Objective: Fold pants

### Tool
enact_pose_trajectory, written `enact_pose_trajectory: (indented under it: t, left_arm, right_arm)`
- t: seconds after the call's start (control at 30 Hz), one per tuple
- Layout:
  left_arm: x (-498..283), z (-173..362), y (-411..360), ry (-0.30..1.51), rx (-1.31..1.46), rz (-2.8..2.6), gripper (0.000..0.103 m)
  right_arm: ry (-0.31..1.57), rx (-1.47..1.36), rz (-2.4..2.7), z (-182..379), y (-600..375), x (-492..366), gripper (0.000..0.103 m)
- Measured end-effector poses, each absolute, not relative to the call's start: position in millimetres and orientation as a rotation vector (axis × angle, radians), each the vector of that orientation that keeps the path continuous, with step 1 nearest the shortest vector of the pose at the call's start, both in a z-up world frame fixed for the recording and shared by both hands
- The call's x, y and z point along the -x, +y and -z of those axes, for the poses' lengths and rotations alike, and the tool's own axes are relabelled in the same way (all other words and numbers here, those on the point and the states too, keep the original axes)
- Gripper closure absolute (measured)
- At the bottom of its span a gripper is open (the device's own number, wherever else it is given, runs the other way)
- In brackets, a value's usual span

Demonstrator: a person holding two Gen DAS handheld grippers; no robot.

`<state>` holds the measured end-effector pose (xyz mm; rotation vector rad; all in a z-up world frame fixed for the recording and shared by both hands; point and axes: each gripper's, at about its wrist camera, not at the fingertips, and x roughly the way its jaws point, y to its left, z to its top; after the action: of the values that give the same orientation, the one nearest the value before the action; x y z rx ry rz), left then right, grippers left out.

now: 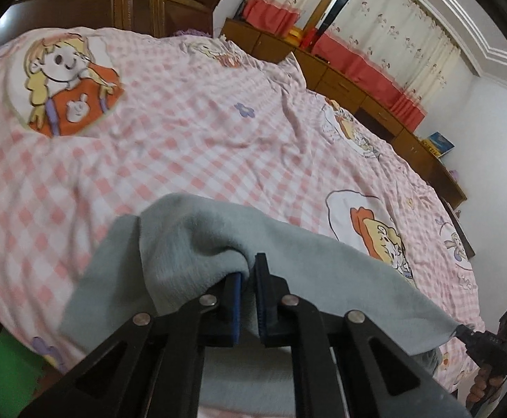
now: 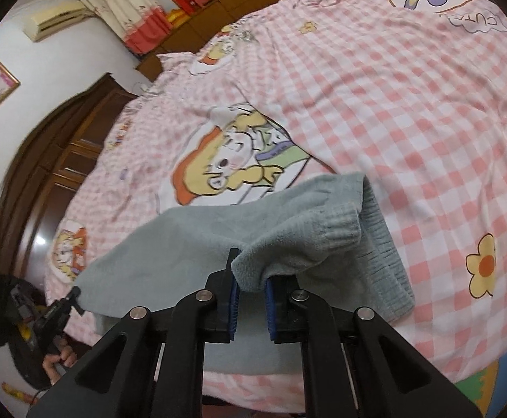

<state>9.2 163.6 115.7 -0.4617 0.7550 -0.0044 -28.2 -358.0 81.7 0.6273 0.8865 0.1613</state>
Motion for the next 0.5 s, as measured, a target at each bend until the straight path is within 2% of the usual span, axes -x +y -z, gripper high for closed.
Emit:
enact_pose_trajectory:
  t: [0.27,0.5]
  left_arm:
    - [20,-100,174,0.822,0.405,0.002,0.096]
    - [29,-49,174,0.941,0.386,-0.044,0.096]
  right_arm:
    - [0.891,-0.625,-0.177,-79,-369,62,0.09]
    - [0.994,-0.51,-0.105,-24,-349,76,0.09]
